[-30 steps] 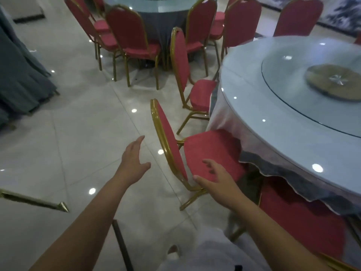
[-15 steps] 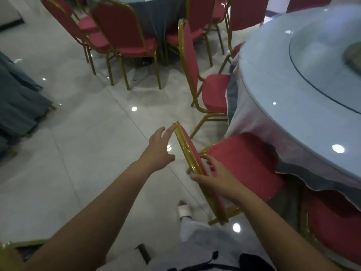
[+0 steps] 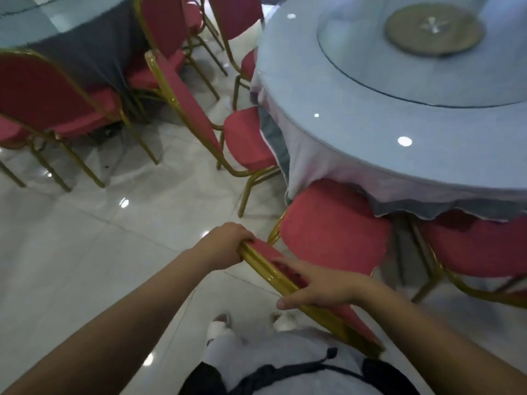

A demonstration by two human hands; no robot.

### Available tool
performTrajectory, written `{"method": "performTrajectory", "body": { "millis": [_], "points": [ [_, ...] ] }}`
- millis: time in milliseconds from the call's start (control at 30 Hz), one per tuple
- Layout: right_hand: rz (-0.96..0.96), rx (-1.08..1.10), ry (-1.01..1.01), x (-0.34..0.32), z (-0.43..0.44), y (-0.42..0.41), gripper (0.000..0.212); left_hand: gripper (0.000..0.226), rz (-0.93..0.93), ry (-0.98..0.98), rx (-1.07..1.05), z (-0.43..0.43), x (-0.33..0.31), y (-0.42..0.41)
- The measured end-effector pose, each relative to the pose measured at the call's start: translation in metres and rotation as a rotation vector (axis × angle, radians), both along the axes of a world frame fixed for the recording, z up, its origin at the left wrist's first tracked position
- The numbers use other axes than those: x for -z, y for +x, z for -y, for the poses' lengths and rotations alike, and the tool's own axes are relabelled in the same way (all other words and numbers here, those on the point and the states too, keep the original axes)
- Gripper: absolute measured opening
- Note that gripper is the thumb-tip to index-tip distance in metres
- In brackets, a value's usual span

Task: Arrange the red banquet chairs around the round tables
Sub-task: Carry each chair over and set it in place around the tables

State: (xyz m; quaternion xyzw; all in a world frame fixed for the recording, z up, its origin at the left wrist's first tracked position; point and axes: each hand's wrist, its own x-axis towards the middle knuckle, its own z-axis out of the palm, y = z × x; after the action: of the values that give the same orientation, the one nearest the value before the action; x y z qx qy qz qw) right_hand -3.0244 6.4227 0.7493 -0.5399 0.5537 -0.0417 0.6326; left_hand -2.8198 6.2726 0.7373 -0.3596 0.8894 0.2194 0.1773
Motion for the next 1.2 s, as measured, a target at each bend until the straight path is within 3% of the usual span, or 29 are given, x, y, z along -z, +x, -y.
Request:
{"method": "performTrajectory", "body": {
  "millis": [100, 200, 333, 433, 567, 900, 1200],
  "points": [
    [0.010, 0.125, 0.068, -0.001, -0.024, -0.003, 0.097, 0.036, 0.029, 0.072, 0.162, 0.015, 0.003, -0.006],
    [-0.011, 0.403, 0.065, -0.005, -0.064, 0.007, 0.087, 0.036, -0.016, 0.084, 0.253, 0.023, 0.008, 0.000],
    [-0.402, 0.809, -0.057, -0.001, -0.104, 0.039, 0.058, 0.038, -0.020, 0.043, 0.371, 0.030, 0.011, 0.000],
    [-0.738, 1.041, -0.121, 0.012, -0.111, 0.067, 0.056, 0.037, -0.057, 0.027, 0.398, 0.032, 0.013, 0.002],
    [-0.813, 1.326, -0.143, 0.016, -0.102, 0.093, 0.058, 0.026, -0.048, -0.099, 0.477, 0.031, 0.009, 0.004],
    [-0.736, 1.326, -0.167, 0.019, -0.084, 0.140, 0.044, 0.044, -0.068, -0.089, 0.495, 0.058, 0.019, 0.054],
    [-0.735, 1.332, -0.172, 0.017, -0.038, 0.081, 0.030, 0.042, -0.064, -0.140, 0.347, 0.092, 0.019, -0.004]
  ]
}}
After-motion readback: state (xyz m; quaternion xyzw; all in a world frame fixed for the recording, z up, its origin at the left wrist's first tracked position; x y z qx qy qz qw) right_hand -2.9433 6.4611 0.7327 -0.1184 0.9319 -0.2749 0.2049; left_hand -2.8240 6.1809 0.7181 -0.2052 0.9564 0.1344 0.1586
